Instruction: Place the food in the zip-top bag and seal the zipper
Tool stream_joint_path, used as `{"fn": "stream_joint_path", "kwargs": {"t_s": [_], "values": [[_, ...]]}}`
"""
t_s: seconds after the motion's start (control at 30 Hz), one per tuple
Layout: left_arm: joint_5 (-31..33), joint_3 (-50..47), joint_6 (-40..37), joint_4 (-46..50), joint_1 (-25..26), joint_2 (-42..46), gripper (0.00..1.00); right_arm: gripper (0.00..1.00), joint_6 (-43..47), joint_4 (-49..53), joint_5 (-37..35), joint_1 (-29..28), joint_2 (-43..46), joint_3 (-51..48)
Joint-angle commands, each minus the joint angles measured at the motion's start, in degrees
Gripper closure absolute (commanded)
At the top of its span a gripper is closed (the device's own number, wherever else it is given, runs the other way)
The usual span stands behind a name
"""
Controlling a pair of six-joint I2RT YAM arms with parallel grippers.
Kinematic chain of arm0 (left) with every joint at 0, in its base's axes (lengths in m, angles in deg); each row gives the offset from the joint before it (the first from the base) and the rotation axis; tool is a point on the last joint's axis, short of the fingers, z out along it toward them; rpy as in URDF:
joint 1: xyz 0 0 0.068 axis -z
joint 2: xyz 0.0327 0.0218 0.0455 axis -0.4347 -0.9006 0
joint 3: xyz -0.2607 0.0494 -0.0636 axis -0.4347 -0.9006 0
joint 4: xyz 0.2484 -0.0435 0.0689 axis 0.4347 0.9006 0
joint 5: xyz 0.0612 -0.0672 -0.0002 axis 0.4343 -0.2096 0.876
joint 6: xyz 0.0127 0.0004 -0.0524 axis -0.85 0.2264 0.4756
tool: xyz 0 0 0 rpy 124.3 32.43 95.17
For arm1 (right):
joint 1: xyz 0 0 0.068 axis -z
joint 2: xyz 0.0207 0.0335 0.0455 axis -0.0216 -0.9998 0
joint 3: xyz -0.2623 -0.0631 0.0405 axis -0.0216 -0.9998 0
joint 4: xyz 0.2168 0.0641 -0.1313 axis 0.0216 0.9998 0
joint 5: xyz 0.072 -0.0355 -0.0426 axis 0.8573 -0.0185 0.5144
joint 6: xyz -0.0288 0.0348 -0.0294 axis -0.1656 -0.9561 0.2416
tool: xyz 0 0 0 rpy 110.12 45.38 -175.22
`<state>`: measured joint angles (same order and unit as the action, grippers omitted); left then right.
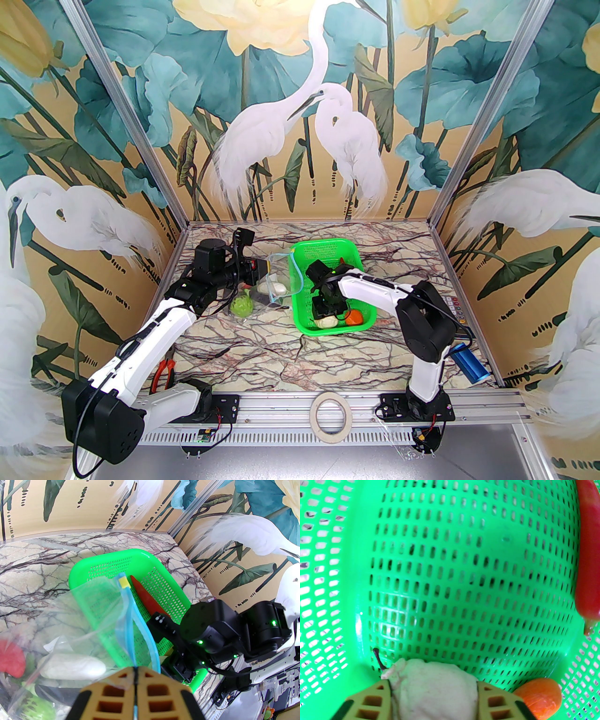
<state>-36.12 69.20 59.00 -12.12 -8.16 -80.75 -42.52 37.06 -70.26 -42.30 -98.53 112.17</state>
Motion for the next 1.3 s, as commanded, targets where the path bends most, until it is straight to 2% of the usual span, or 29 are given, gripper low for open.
{"fn": "stream_joint_path", "kwargs": {"t_s": [0.0, 0.17, 0.37, 0.77, 0.93, 1.27], "values": [[-1.0, -0.5, -1.0, -0.5, -0.5, 0.3, 0.91, 0.75, -1.4, -1.4, -2.8, 1.2, 2.4, 0.6], [-1.1, -0.3, -1.0, -0.4, -0.5, 0.3, 0.91, 0.83, -2.1, -4.4, -5.7, 2.7, 5.4, 1.6], [-1.4, -0.2, -0.9, -0.2, -0.5, 0.1, 0.91, 0.83, -2.2, -6.9, -8.3, 4.6, 7.7, 3.9], [-2.0, 1.0, -0.1, -0.2, -0.6, -1.6, 0.92, 0.84, -1.4, -7.7, -15.1, 5.0, 16.3, 9.7], [-2.3, 1.6, 0.6, -0.4, -0.6, -2.4, 0.92, 0.85, -0.6, -9.3, -12.8, 4.0, 19.0, 12.3], [-2.3, 2.8, 1.1, -0.4, -0.6, -2.8, 0.92, 0.84, -1.9, -14.6, -7.7, -3.9, 17.7, 14.6]]}}
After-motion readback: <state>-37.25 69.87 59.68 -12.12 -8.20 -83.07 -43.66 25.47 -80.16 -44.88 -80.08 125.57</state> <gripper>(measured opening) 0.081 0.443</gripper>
